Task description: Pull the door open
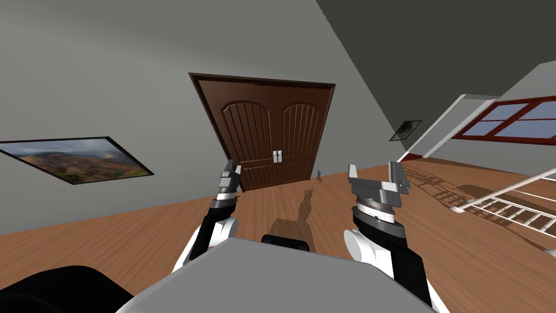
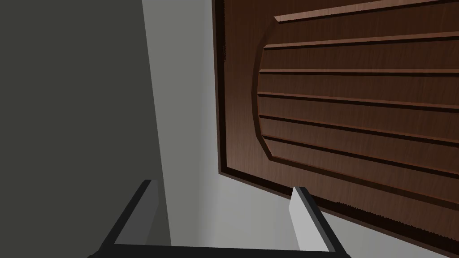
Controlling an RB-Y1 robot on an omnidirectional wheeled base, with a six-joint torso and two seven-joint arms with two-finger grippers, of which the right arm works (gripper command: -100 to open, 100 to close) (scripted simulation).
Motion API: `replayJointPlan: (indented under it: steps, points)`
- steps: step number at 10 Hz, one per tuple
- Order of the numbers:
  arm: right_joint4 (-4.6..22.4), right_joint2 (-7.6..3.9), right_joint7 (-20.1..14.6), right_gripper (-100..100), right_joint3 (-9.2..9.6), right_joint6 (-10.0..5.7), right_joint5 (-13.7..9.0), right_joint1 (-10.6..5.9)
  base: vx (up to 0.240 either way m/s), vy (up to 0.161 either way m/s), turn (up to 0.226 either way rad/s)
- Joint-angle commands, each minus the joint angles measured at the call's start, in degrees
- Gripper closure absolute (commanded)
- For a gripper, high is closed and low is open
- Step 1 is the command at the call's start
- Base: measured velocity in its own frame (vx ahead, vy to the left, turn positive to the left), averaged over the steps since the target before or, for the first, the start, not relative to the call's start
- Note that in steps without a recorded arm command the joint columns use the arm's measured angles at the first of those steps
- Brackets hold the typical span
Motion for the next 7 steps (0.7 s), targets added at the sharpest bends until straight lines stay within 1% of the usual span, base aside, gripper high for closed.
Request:
replayJointPlan:
  steps: [1, 2, 3, 5, 7]
  points:
    - [1.7, -0.50, -0.5, -100, -0.02, 0.48, 0.7, -0.61, 0.110, 0.024, 0.077]
    - [2.2, -0.64, -0.7, -100, -0.03, 0.62, 0.9, -0.79, 0.165, 0.055, 0.045]
    - [3.4, -0.95, -1.0, -100, -0.04, 0.95, 1.4, -1.22, 0.174, 0.027, 0.033]
    - [4.8, -1.31, -1.5, -100, -0.06, 1.35, 2.0, -1.74, 0.121, 0.018, 0.048]
    - [8.2, -2.12, -2.5, -100, -0.10, 2.32, 3.4, -2.99, 0.160, 0.052, 0.088]
